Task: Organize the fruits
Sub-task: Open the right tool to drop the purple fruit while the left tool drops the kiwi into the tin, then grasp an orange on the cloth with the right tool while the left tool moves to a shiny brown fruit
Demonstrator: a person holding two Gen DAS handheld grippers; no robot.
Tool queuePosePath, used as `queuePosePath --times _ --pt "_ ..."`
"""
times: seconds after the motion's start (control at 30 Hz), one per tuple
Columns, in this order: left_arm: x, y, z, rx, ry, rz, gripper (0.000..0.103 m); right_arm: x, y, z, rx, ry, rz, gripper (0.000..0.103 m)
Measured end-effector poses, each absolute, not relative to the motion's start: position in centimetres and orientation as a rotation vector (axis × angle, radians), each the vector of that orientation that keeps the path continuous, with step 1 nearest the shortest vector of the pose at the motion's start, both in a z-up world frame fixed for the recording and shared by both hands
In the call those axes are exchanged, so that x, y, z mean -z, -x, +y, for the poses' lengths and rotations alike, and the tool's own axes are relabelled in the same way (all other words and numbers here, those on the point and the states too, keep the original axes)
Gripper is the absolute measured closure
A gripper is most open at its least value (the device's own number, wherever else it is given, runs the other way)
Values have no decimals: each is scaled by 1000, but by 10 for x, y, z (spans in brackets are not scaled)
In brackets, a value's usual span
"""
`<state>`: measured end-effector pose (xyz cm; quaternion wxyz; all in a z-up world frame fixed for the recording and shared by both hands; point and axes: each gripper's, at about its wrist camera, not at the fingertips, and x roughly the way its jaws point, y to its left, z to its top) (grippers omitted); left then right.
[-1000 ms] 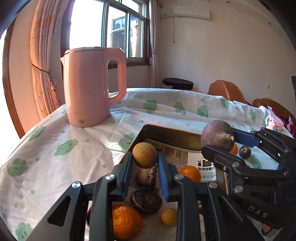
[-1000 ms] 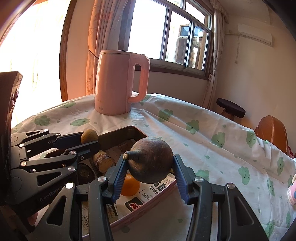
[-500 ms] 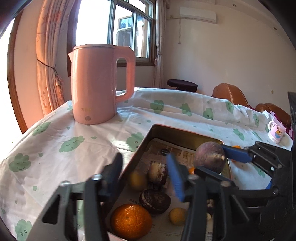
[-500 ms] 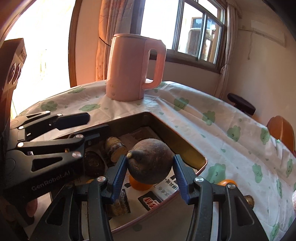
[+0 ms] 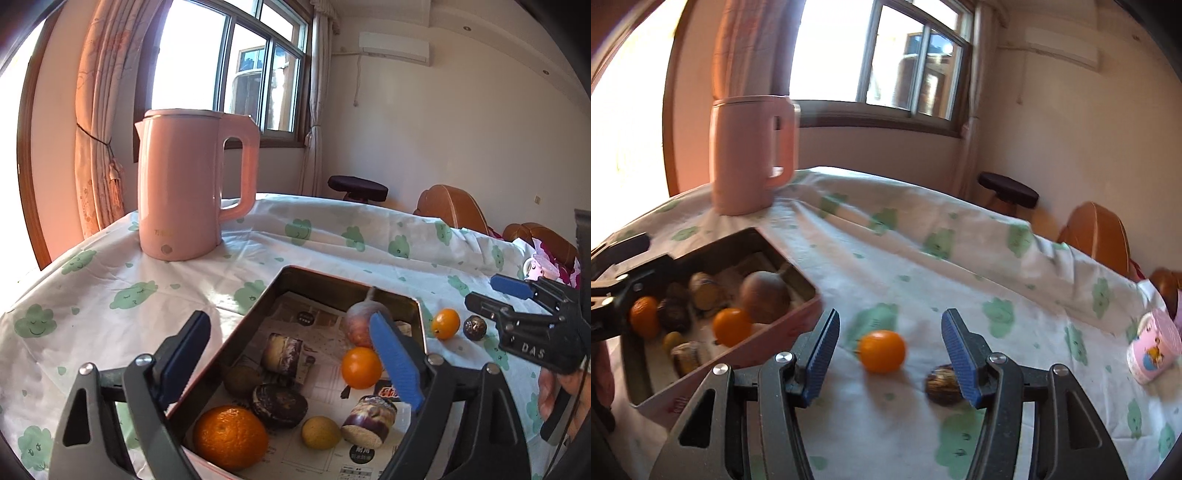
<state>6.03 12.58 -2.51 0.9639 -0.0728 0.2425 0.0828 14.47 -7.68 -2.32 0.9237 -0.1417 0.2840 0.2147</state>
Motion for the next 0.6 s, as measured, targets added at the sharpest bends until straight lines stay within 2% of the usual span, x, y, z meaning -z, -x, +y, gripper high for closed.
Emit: queuePosePath --times 0.1,0.43,0.5,0.57,0.6 --pt "23 -59 124 -171 144 484 8 28 -156 -76 -436 280 621 44" --pt "20 -62 120 -170 128 479 8 59 -175 -54 -444 349 758 44" --pt "19 -63 118 -169 125 480 8 65 -179 -54 -451 350 791 49" --pt "17 -65 115 -166 120 481 8 71 -182 -54 -457 350 817 58" --pt "16 -66 112 -162 116 479 8 71 -181 -56 -461 342 815 59"
